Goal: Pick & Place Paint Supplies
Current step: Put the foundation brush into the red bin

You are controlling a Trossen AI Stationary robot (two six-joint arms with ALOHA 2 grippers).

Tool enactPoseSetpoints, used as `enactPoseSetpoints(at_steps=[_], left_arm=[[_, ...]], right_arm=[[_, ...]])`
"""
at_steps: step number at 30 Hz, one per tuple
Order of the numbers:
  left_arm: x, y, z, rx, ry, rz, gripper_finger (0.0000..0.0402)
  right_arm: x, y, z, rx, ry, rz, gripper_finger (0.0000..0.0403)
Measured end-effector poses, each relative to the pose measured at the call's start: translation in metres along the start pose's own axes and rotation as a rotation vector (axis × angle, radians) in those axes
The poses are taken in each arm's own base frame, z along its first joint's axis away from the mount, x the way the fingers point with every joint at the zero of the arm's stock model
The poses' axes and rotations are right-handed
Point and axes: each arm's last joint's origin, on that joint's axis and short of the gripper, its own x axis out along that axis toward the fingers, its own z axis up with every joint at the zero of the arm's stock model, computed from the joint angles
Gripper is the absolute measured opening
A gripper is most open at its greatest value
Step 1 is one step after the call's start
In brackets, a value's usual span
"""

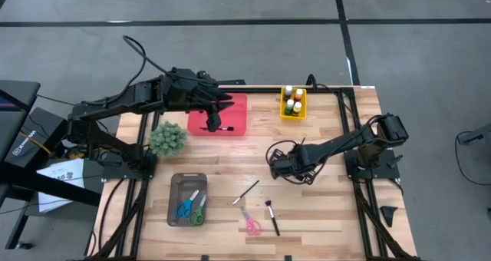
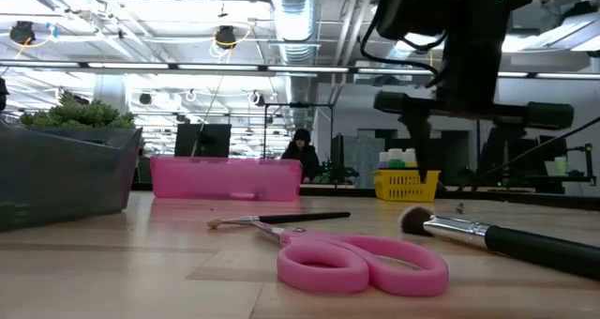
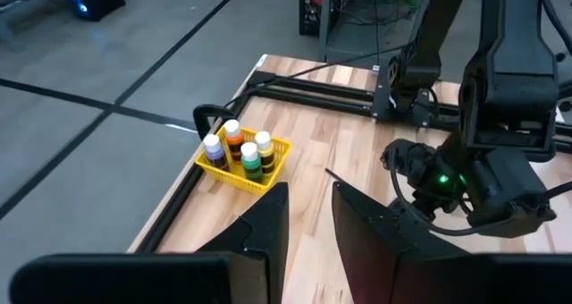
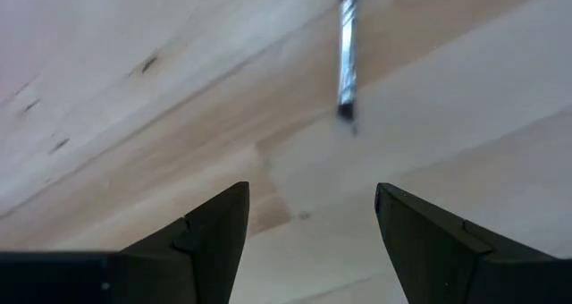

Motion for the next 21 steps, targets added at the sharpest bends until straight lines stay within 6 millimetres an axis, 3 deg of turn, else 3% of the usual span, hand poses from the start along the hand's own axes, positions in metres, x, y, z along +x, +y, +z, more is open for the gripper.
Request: enactPoseSetpoints(at_steps=[7,21], left_arm=[[0.000,0.000,0.000,0.000,0.000,0.000,0.0081],[0.000,0.000,0.000,-0.001,0.000,0.000,0.0076]], right_arm=[[0.000,-0.003,0.006,0.007,-0.040,-0.049,0.0239],[0.030,0.003,0.009,-0.046,-0.020,-0.159,0.0239]])
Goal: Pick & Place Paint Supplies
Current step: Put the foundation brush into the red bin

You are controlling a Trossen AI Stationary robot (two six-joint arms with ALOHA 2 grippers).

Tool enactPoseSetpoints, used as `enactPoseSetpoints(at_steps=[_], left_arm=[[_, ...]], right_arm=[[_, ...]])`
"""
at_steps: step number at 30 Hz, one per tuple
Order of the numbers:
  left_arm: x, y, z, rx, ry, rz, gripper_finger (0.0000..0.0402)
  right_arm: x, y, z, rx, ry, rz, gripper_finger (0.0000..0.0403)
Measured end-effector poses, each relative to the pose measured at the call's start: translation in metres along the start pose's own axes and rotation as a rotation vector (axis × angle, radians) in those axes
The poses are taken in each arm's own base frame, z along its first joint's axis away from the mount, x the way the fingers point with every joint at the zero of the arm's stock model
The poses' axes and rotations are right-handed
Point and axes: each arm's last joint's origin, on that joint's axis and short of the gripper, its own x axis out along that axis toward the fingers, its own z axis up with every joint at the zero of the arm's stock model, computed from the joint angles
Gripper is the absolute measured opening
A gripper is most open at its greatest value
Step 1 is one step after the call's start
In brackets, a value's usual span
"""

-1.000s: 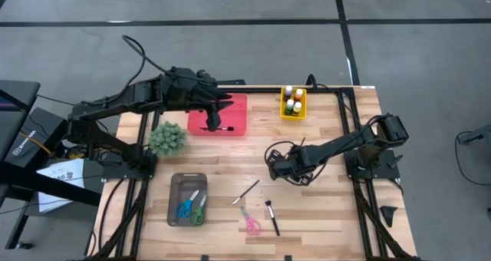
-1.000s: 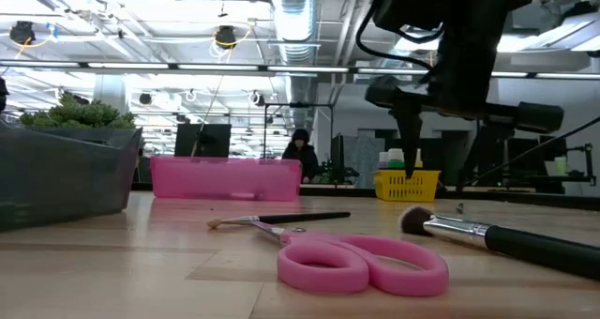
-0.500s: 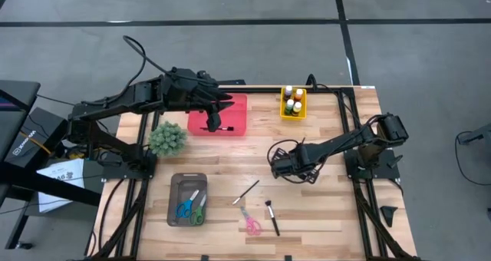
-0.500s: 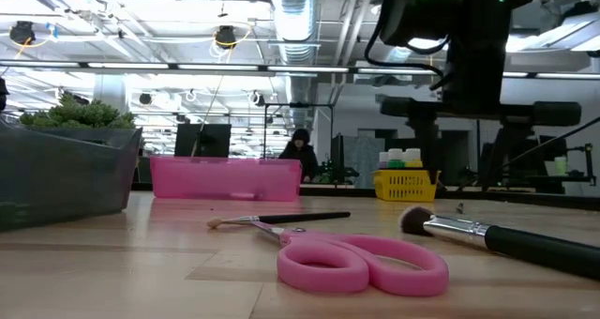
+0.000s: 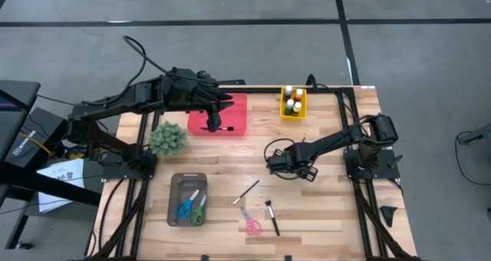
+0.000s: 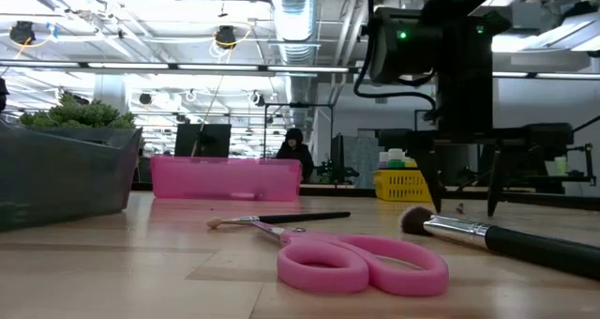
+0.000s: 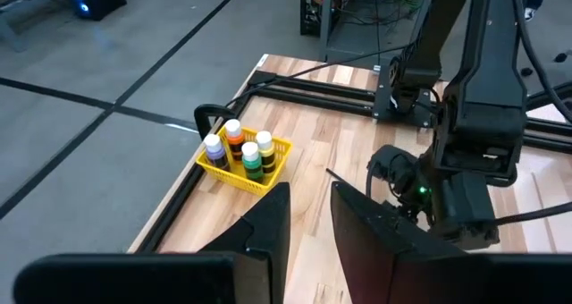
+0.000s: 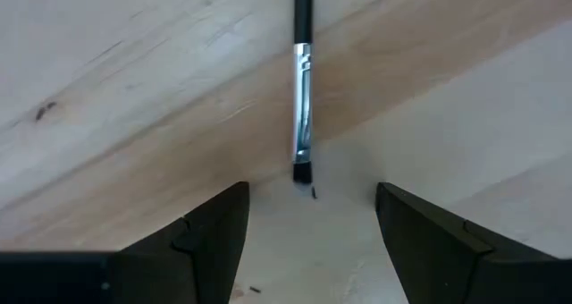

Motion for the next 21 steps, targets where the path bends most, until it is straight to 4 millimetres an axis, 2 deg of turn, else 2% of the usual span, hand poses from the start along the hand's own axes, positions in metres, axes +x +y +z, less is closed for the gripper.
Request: enactPoseSetpoints(at_steps=[8,21], left_arm=[[0.0002,0.0000,-0.0001,-0.002,0.001,0.000,0.0076],[0.0002,0.0000,-0.0001,-0.002,0.001,0.000,0.0076]], right_arm=[[0.0020,0.0002,0.0017,0.006,-0.018,-0.019,0.0227],[0.0039,0.0029,0.0092,-0.013,-0.042,-0.031,0.0114]])
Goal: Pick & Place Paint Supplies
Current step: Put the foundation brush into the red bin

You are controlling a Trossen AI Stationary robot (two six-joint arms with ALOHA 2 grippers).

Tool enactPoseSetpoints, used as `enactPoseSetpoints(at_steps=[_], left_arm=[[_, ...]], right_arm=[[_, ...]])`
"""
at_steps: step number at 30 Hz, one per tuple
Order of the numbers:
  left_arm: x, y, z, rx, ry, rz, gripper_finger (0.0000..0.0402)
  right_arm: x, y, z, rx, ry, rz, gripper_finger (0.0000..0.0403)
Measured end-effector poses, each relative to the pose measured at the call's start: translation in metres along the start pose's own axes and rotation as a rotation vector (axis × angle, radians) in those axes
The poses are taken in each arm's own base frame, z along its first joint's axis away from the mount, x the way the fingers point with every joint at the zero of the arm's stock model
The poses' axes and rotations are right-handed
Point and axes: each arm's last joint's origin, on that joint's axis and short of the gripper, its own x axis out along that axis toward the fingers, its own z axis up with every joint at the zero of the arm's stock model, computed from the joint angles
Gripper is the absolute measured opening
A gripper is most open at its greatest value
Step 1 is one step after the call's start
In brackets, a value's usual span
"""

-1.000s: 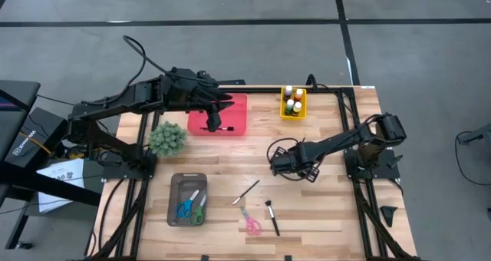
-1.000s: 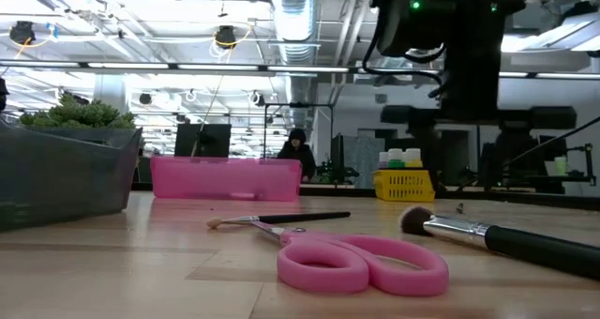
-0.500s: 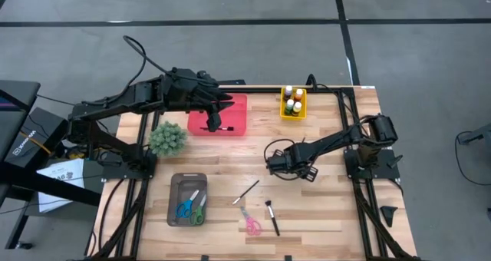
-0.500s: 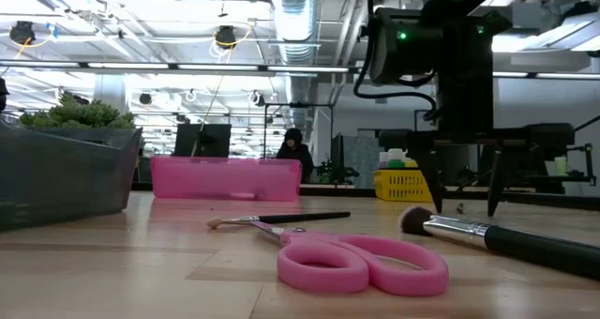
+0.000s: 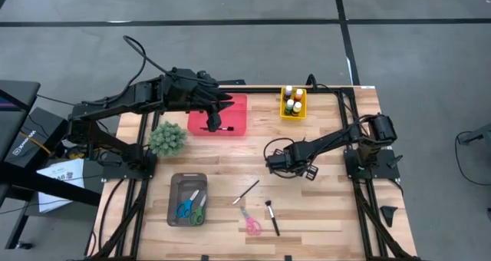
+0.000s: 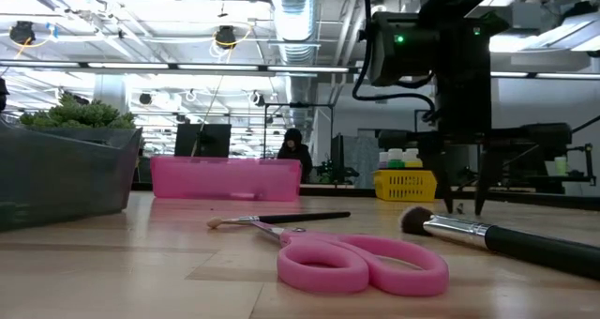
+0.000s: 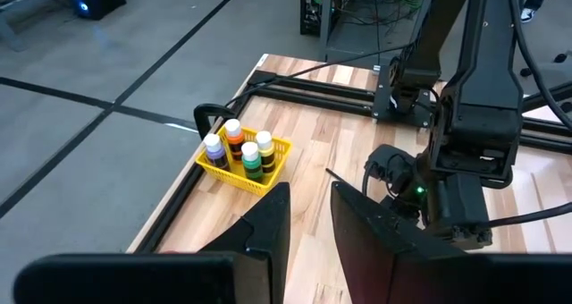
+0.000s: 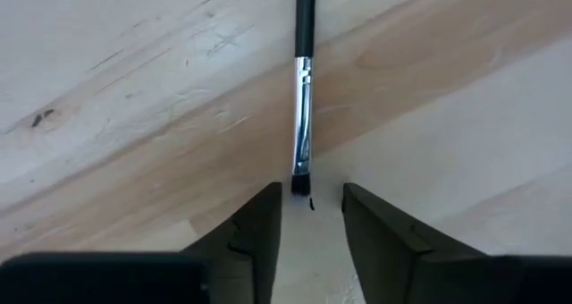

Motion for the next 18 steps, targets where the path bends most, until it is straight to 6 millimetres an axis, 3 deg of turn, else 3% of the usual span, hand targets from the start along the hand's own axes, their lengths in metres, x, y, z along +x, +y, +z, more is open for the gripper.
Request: enactPoseSetpoints(at_steps=[18], left_arm=[[0.0000,0.0000,0.0000,-0.026,0.000,0.000,0.0076]], right_arm=[[0.0076,0.0006,0.0025,-0.084,-0.040,0.014,0.0007]])
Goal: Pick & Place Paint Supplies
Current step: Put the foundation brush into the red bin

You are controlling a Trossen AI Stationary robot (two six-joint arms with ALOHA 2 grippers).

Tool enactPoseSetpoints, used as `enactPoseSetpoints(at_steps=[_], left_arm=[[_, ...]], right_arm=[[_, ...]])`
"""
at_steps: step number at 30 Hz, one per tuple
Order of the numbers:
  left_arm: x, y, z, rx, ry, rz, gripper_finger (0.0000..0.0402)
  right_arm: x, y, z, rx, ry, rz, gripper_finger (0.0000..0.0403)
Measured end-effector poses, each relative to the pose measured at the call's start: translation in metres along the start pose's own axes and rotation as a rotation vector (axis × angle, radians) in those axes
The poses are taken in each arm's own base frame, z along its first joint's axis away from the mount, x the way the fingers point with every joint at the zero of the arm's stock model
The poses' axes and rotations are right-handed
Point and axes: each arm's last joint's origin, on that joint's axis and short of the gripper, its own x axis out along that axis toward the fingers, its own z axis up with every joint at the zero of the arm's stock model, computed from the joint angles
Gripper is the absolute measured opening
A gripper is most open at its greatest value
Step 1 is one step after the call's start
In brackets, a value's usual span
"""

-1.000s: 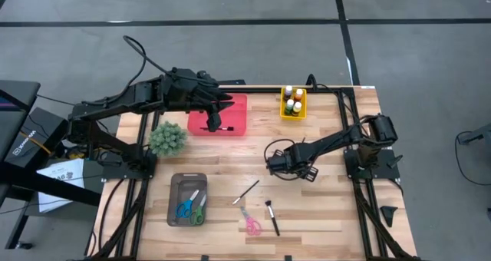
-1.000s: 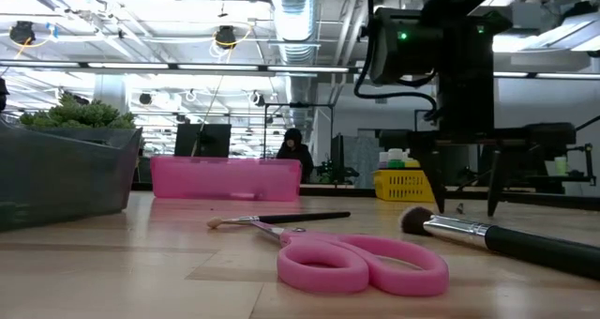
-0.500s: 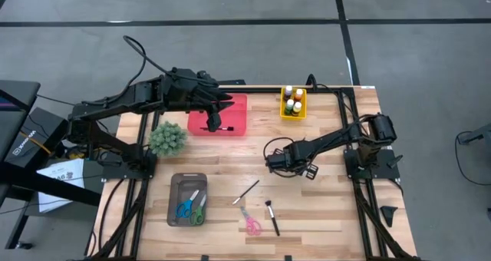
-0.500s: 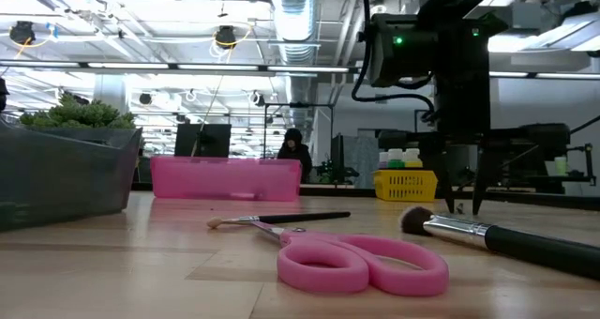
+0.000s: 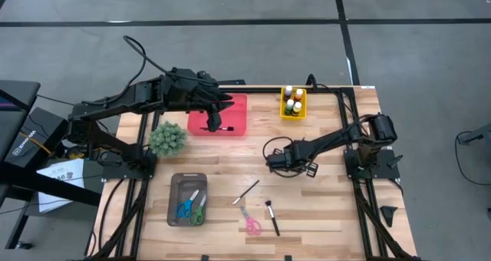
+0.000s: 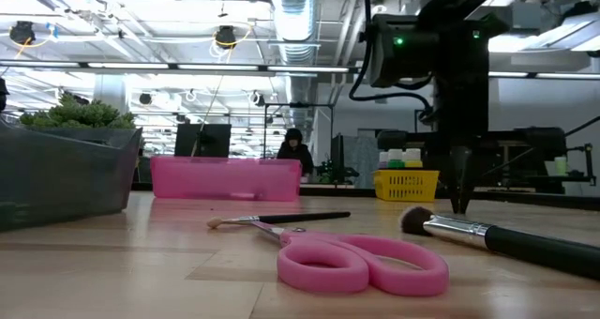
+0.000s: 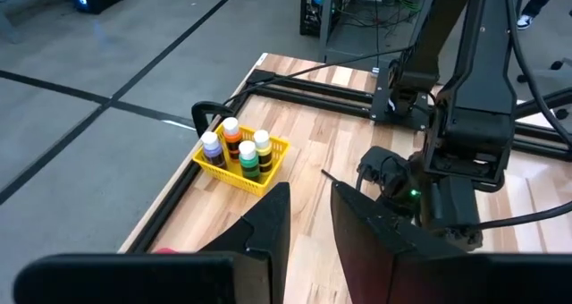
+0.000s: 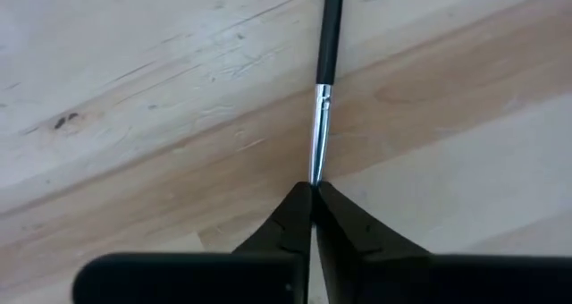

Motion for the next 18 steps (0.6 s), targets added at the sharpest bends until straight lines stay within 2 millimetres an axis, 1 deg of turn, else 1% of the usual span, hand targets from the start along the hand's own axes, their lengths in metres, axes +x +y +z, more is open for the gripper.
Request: enactPoseSetpoints(at_steps=[3,6,8,10,14,16,18], left_arm=[[0.000,0.000,0.000,0.000,0.000,0.000,0.0076],[0.000,0.000,0.000,0.000,0.000,0.000,0.0076],[0.000,0.000,0.000,0.000,0.000,0.000,0.0076],[0.000,0.000,0.000,0.001,0.000,0.000,0.0076],[0.000,0.000,0.000,0.001,0.000,0.000,0.0076],[0.000,0.000,0.000,0.002,0.000,-0.003,0.0076],[0.000,-0.001,-0.001,0.012,0.007,-0.041,0.0076]], right_arm=[[-0.002,-0.002,-0.004,-0.015,-0.006,0.013,0.0005],[-0.010,-0.004,-0.012,-0.050,-0.017,0.054,0.0004],[-0.019,-0.005,-0.020,-0.107,-0.012,0.097,0.0003],[-0.039,-0.007,-0.030,-0.179,0.005,0.180,0.0002],[-0.073,-0.022,-0.051,-0.327,-0.002,0.320,0.0001],[-0.089,-0.032,-0.056,-0.357,0.002,0.380,0.0001],[-0.103,-0.040,-0.060,-0.391,-0.011,0.455,0.0001]])
